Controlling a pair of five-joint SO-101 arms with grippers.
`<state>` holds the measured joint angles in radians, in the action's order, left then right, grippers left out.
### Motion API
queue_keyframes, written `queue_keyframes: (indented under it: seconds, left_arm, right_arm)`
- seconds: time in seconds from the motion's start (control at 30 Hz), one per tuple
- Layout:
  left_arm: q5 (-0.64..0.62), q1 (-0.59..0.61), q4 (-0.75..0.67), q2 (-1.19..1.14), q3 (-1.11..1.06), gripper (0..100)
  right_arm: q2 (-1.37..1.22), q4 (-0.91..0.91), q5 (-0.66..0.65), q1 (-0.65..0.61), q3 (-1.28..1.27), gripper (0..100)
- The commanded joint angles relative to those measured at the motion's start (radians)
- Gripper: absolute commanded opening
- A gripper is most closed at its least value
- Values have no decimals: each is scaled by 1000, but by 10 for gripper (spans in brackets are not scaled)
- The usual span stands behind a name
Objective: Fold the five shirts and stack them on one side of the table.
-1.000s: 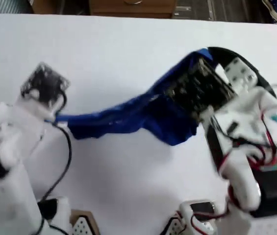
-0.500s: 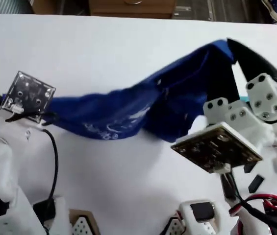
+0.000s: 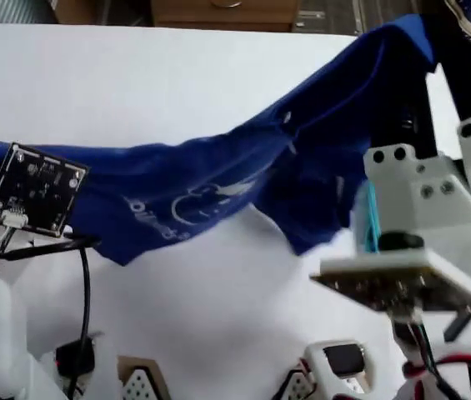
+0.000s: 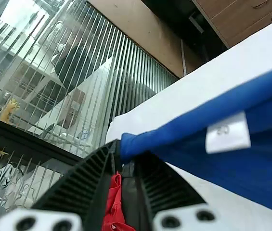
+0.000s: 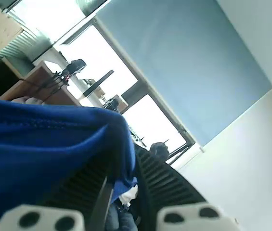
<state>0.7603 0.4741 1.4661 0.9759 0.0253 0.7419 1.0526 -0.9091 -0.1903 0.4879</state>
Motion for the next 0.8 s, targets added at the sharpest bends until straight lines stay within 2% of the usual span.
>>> queue_keyframes:
  seconds: [0.0,0.3,0.57,0.77]
  left_arm:
    - [-9,11,2,-11,31,23]
    - [-17,44,29,-3,36,23]
    - [-75,75,112,-3,33,23]
    - [-81,75,137,-3,41,23]
  right_arm:
    - [-16,-8,11,8,63,20]
    - [-13,114,11,8,120,20]
    - [-19,104,12,4,123,20]
    - [-13,104,12,-91,123,20]
